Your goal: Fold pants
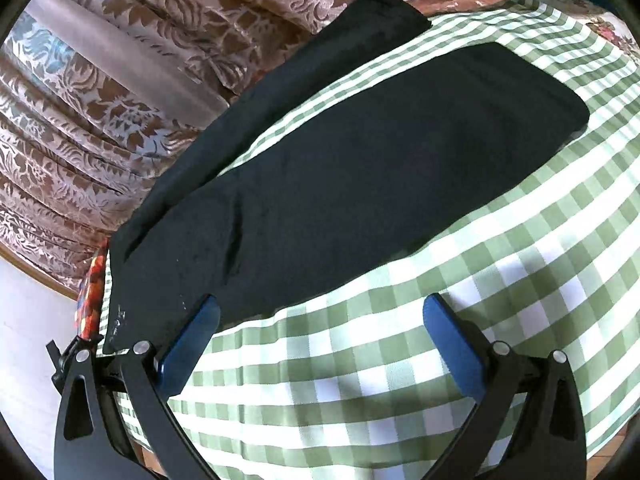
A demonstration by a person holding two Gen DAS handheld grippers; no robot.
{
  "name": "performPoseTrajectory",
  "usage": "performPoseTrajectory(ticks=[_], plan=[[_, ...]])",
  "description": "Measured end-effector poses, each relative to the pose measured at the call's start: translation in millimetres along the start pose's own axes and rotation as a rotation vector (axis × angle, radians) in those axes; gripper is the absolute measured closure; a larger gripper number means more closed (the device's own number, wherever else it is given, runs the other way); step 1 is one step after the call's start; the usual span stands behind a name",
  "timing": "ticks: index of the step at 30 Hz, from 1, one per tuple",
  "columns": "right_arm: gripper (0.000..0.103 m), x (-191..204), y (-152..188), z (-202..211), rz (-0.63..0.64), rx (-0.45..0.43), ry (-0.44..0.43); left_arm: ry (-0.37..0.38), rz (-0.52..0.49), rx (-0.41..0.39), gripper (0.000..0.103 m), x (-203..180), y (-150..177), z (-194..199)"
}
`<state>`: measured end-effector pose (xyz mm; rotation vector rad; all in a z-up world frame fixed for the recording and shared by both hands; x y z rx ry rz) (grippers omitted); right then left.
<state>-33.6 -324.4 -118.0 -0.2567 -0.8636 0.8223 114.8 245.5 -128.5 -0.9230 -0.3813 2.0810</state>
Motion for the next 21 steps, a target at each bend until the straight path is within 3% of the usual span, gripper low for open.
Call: performPoseTrajectory(ticks=[2,9,13,15,18,19,20,21], plan=[[0.002,2.4,1.8,-3.2,0.000,0.011,-0.005,0.003,-0.019,-0.003,0.035,-2.8,0.2,-2.6],[0.002,3.0,-0.1,-12.0,-0.093,0.038,-0.091,0.005,-0.041,-0.022,0.092,-7.2,-1.2,-10.8],[0.003,1.1,-11.4,-23.8,-0.153,0.036,-0.109,0.010,-0.051,-0.044,0.098,-10.1,-5.3,-7.3],[0.014,1.7,-16.2,-30.6,-0.145,0.032,-0.089,0.005,-0.066,-0.054,0.098,-12.7,-6.4,-4.9],[0.055,-0.4,-20.4,-40.2,-0.112,0.026,-0.038,0.004,-0.076,-0.055,0.098,-12.8,-6.8,-1.4],[0.074,-3.2,-21.4,-42.0,-0.101,0.027,-0.018,0.004,-0.077,-0.056,0.098,-11.6,-6.6,0.1],[0.085,-6.5,-21.4,-41.9,-0.099,0.028,-0.008,0.005,-0.075,-0.057,0.098,-10.7,-6.3,1.3],[0.089,-9.9,-21.0,-39.7,-0.103,0.028,-0.008,0.008,-0.074,-0.060,0.098,-9.3,-6.0,4.3]])
Point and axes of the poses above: each gripper's, at about its wrist camera, not at the fingertips, and z roughly against the way its jaws point, x to its left, y to its underside, the point moved 4 cm from there along -z, roughly the way its jaws point, and after that the axes turned 9 degrees about -x, right-handed, at the moved point
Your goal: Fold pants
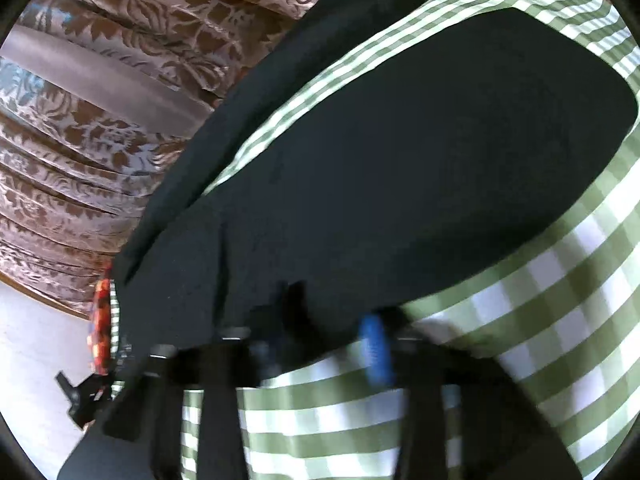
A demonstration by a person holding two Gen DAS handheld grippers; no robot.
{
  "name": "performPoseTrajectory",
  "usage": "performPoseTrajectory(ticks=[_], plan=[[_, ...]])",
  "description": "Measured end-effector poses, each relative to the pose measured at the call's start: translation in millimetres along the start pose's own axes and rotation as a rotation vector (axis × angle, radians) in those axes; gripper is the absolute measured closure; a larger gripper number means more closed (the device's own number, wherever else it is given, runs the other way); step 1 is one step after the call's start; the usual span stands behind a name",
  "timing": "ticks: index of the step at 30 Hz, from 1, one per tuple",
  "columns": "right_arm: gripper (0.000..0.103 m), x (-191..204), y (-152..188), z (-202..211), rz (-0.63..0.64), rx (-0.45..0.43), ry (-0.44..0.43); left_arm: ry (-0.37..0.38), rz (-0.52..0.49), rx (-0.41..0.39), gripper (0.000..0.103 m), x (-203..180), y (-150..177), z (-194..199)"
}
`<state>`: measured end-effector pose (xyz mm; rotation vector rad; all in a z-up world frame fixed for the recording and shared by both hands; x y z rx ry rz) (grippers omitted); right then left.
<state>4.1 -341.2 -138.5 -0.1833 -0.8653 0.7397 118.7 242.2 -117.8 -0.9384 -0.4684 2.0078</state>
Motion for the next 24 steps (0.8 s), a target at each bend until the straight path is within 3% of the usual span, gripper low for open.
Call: performPoseTrajectory(ticks=[2,8,13,15,16,17,18,21,24], plan=[[0.094,-2.4,0.7,7.8,0.015,-0.006,-0.004,0.001,-0.008,-0.011,0.098,0.0,0.2,6.8],[0.094,0.0,12.7,34.8,0.106,-0.004,0.015,0.012,-0.041,-0.036,0.098,-0.2,7.3,39.0],[0.094,-11.3,28.2,55.5,0.117,0.019,0.024,0.007,-0.038,-0.010,0.098,14.4,32.1,70.5],[0.083,-23.0,29.0,62.5,0.075,0.019,0.023,-0.015,-0.056,0.015,0.098,20.5,46.8,72.1],[0.065,-30.9,26.2,66.4,0.047,0.010,0.029,-0.021,-0.048,0.038,0.098,24.8,53.0,69.5],[0.060,-41.9,20.9,72.5,0.012,-0.016,0.037,-0.022,-0.042,0.059,0.098,28.5,58.5,66.3],[0.060,-52.7,14.4,78.2,-0.017,-0.040,0.055,-0.024,-0.039,0.055,0.098,30.2,61.6,65.3],[0.046,-81.1,-5.3,91.4,-0.096,-0.103,0.097,-0.027,-0.033,0.050,0.096,28.1,59.7,64.9],[0.044,-110.4,-31.5,99.6,-0.171,-0.172,0.140,-0.036,-0.048,0.045,0.092,24.9,54.5,65.3]])
Point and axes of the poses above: each gripper's, at about its wrist camera, not at the fingertips, and z roughly against the way its jaws point, x to its left, y to its underside, the point moved 4 cm from there along -z, roughly the way its jaws point, and after that the axes turned 9 degrees about -x, right-handed, at the moved point
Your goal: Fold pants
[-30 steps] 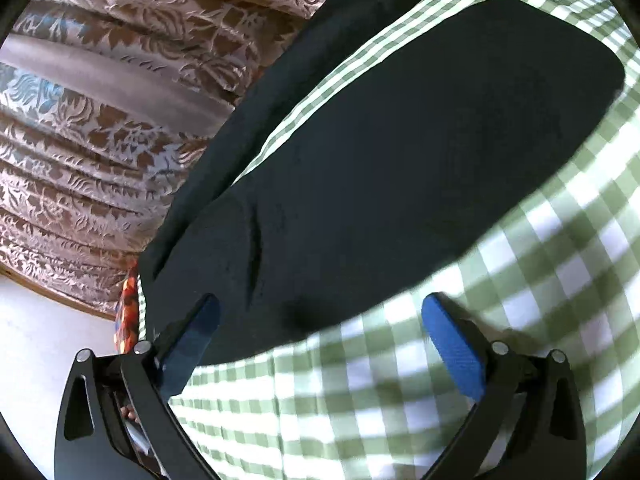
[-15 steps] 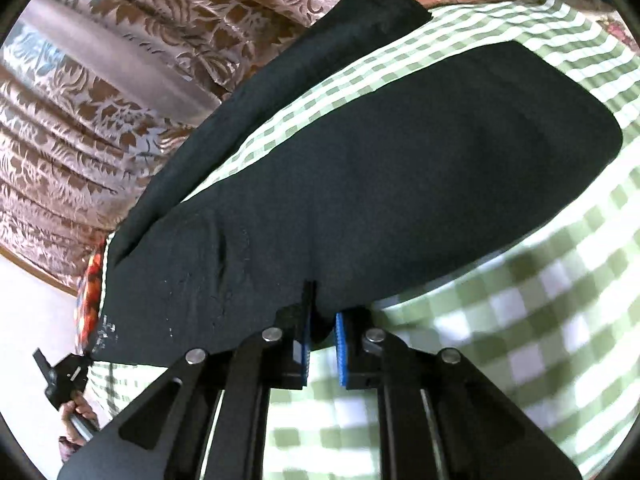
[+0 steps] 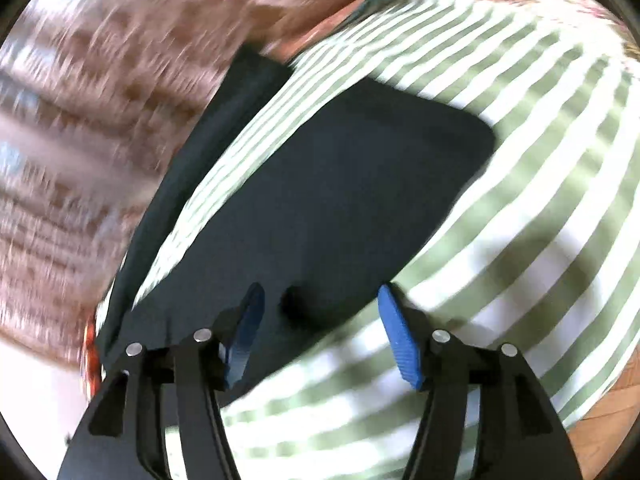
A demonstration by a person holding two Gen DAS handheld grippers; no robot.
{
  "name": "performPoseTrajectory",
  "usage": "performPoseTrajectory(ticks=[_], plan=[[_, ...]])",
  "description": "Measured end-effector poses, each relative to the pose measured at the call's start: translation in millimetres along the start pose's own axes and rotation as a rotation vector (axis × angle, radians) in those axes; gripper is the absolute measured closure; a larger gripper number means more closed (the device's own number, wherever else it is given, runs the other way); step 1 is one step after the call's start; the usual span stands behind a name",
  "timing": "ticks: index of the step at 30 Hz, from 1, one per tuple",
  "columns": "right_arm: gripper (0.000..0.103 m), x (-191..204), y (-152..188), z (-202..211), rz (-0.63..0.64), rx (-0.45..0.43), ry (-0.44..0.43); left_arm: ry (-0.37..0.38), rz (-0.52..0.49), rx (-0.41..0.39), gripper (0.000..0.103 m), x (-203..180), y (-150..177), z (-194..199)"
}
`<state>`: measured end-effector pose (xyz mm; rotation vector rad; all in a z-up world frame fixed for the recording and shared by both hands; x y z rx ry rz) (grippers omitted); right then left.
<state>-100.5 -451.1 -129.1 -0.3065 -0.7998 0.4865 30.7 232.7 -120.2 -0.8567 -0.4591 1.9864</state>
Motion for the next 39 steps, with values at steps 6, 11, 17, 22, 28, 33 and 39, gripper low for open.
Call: performPoseTrajectory(ticks=[6,11,17,22,28,33,39], plan=[[0.087,-8.7,-32.3,-16.6,0.007,-0.025,0.054,-0.001,-0.015,-0.013,0.094,-3.7,-3.0,0.6],[0.092,0.2,-38.3,6.4,0.076,-0.081,0.070,0.011,-0.018,-0.049,0.097,-4.0,-10.4,13.1],[0.093,-19.8,-26.7,9.3,0.090,-0.064,0.162,-0.018,-0.065,-0.012,0.097,-1.0,-7.2,8.5],[0.070,-28.2,-23.9,10.0,0.085,-0.061,0.193,-0.096,-0.062,-0.001,0.073,18.3,-4.7,7.2],[0.043,-15.0,-37.4,45.7,0.176,-0.193,0.287,-0.216,-0.029,-0.116,0.072,56.3,-42.2,39.7],[0.032,38.9,-28.9,44.9,0.269,-0.183,0.173,-0.099,-0.062,-0.147,0.072,27.7,-75.3,36.5],[0.023,130.4,22.3,-0.2,0.436,0.007,-0.055,0.051,-0.060,-0.082,0.063,-34.9,-114.8,-22.4]])
Point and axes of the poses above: each gripper's, at about its wrist camera, not at the fingertips, and z roughly against the way its jaws point, x to its left, y to its underside, the point moved 4 cm from there along -z, roughly the way its jaws point, and after that the axes turned 9 degrees about -x, right-handed, at the moved point
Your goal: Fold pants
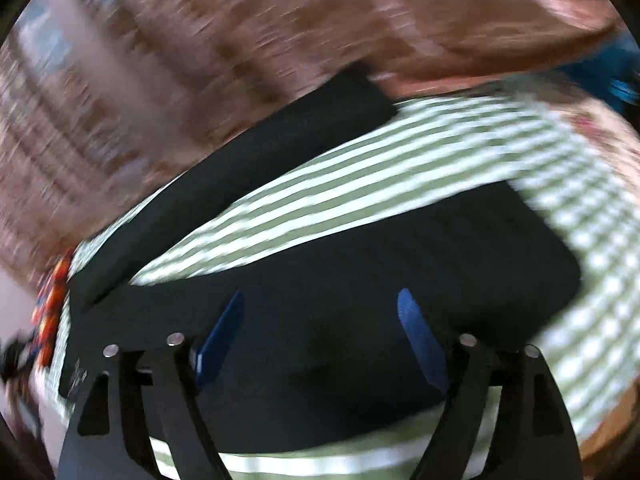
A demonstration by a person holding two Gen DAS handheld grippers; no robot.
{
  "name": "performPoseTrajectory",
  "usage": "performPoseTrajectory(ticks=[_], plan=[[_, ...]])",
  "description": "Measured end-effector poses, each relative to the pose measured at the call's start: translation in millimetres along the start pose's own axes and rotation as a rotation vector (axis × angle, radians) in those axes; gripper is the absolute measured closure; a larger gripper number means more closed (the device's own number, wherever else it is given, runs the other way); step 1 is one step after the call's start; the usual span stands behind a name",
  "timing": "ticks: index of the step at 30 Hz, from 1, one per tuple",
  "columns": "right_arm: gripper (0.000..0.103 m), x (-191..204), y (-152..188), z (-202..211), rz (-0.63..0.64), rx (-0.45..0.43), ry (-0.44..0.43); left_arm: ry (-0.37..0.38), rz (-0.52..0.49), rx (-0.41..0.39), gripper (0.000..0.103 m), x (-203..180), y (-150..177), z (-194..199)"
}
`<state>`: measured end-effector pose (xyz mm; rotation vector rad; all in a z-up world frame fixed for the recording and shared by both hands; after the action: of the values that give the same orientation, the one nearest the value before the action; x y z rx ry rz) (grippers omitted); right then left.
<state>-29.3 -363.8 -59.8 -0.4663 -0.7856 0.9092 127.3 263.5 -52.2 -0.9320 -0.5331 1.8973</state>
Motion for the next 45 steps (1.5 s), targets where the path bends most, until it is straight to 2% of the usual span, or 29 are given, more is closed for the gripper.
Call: performPoseTrajectory(ticks=[1,6,8,11,15,21,23,24,27,30,34,39,45], plan=[[0.023,18.3,5.9,-12.5,0.026,0.036,-0.042,-0.001,-0.002,0.027,0.063,-8.7,-6.8,-19.4],[0.023,74.0,24.5,-49.8,0.109,0.128,-0.134,0.011,0.067,0.093,0.063,-25.9,-46.5,-85.9],[0.022,86.3,26.6,-65.2,0.127,0.157,-0.150,0.026,0.080,0.114,0.056,-32.5,-62.9,-112.6],[0.022,98.6,28.1,-81.9,0.135,0.187,-0.160,-0.008,0.080,0.106,0.055,-40.4,-88.2,-152.8],[0.022,107.2,25.3,-98.3,0.134,0.209,-0.161,-0.080,0.046,0.151,0.055,-42.5,-102.0,-200.2],[0.021,108.1,24.1,-106.5,0.113,0.226,-0.149,-0.182,-0.009,0.244,0.055,-41.2,-97.5,-258.0],[0.021,108.0,24.9,-107.6,0.120,0.229,-0.142,-0.175,-0.053,0.234,0.090,-46.7,-94.4,-262.8],[0.021,109.0,25.0,-108.3,0.126,0.230,-0.140,-0.180,-0.087,0.209,0.100,-51.0,-94.7,-260.3],[0.021,109.5,25.2,-108.0,0.143,0.232,-0.137,-0.074,-0.146,0.053,0.100,-73.6,-101.0,-222.6],[0.021,110.9,24.9,-108.1,0.145,0.230,-0.147,0.063,-0.233,-0.074,0.100,-94.8,-96.8,-162.7],[0.021,120.6,20.0,-110.8,0.149,0.240,-0.195,0.185,-0.308,-0.173,0.100,-104.7,-75.5,-91.1],[0.022,143.5,4.8,-125.0,0.118,0.281,-0.294,0.302,-0.315,-0.201,0.100,-95.6,-37.0,-17.6],[0.042,177.9,-32.5,-163.7,-0.010,0.336,-0.405,0.363,-0.310,-0.197,0.100,-79.6,6.6,37.0]])
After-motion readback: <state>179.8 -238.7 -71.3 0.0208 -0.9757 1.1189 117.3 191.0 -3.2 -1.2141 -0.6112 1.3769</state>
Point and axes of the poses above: each gripper's, at about its wrist camera, not at the fingertips, and z roughly against the way its jaws point, x to its left, y to its underside, the point moved 4 cm from there along -z, roughly the way its jaws point, and after that the axes turned 9 degrees about -x, right-handed, at the moved point
